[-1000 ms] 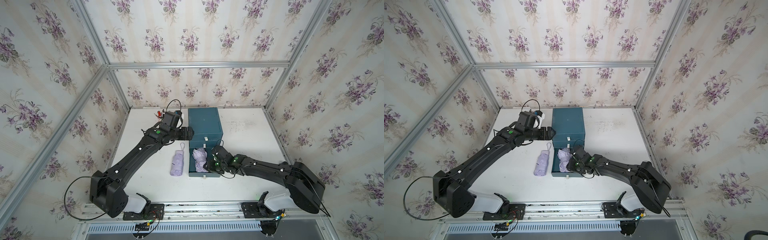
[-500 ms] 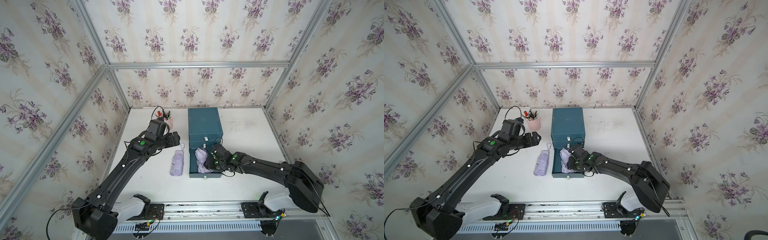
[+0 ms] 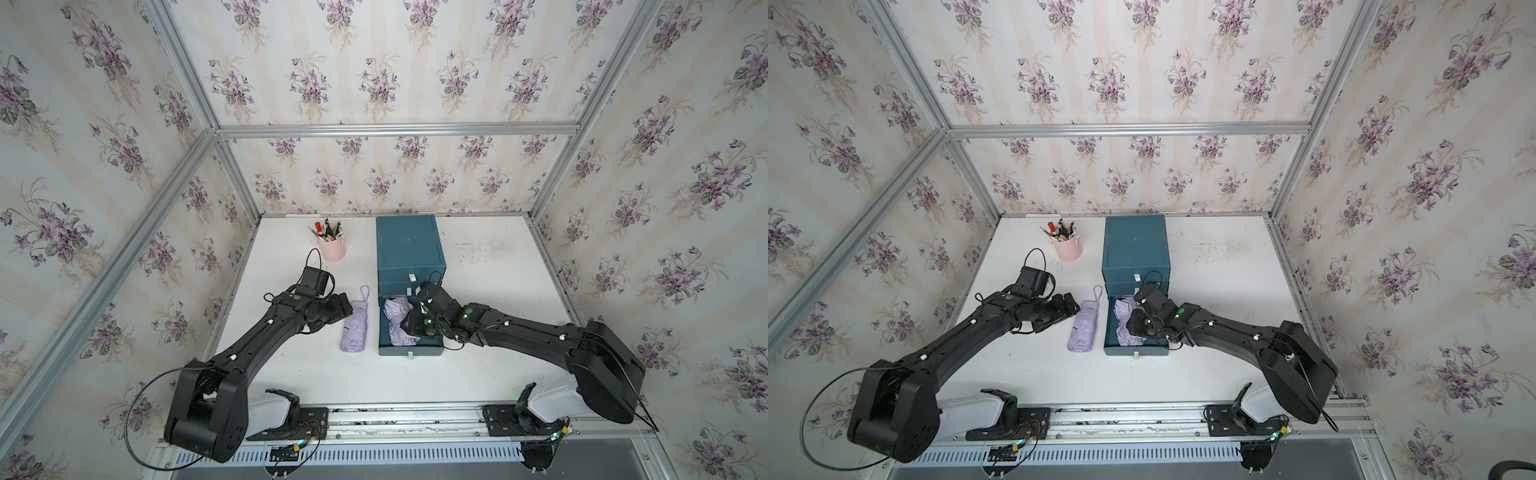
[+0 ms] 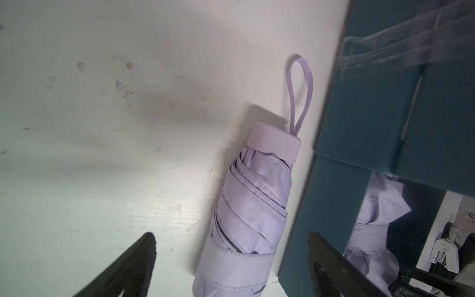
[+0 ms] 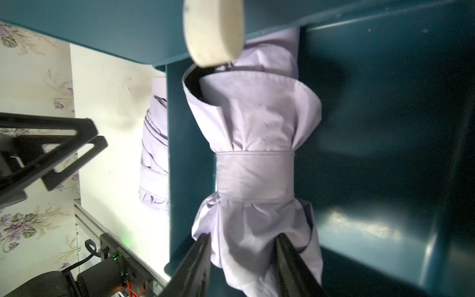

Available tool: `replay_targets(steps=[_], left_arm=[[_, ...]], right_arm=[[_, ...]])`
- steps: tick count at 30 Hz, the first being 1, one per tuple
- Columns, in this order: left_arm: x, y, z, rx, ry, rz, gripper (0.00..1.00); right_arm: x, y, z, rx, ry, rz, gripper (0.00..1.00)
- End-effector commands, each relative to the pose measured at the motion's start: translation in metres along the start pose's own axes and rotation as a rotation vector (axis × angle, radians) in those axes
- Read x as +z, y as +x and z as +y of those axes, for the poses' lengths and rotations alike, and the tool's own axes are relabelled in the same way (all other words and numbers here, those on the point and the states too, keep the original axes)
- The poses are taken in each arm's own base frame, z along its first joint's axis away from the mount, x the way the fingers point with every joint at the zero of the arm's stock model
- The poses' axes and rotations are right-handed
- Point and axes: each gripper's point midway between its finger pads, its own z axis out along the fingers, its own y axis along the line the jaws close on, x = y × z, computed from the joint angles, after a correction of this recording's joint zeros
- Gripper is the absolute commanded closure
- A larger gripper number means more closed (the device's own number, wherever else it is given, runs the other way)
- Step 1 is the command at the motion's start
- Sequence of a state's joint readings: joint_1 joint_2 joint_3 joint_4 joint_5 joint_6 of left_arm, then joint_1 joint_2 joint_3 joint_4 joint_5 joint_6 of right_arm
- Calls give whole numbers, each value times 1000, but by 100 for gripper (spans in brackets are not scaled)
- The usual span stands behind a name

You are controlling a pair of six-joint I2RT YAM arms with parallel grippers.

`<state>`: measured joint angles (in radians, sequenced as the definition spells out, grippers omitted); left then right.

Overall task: Place the umbrella in the drawer by color
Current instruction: Place the umbrella in the drawer, then pick up the umbrella from the center of the board.

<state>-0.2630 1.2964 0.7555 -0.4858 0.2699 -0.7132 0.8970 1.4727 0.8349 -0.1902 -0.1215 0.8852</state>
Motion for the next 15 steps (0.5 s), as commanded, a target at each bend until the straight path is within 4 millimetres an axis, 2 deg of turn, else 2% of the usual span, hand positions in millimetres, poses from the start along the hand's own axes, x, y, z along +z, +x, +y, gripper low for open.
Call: replay_targets(steps=[1,6,7,9,12,15], left_arm=[[12,-7,-16,-2,87,-2,12],[30,-1,-12,-17,80,35,20],[38,5,-6,-28,59,61,21],[41,10,-2,-29,48,76,23],[45,19,-4,-25,76,109,25],[50,26,-5,-25,94,142,30]], right_arm=[[4,-1,12,5,-39,8,59],[12,2,18,20,-52,26,69],[13,3,18,23,-55,31,71],[14,4,20,30,-65,39,75],[11,4,17,29,-48,36,74],[4,2,6,21,11,4,73]])
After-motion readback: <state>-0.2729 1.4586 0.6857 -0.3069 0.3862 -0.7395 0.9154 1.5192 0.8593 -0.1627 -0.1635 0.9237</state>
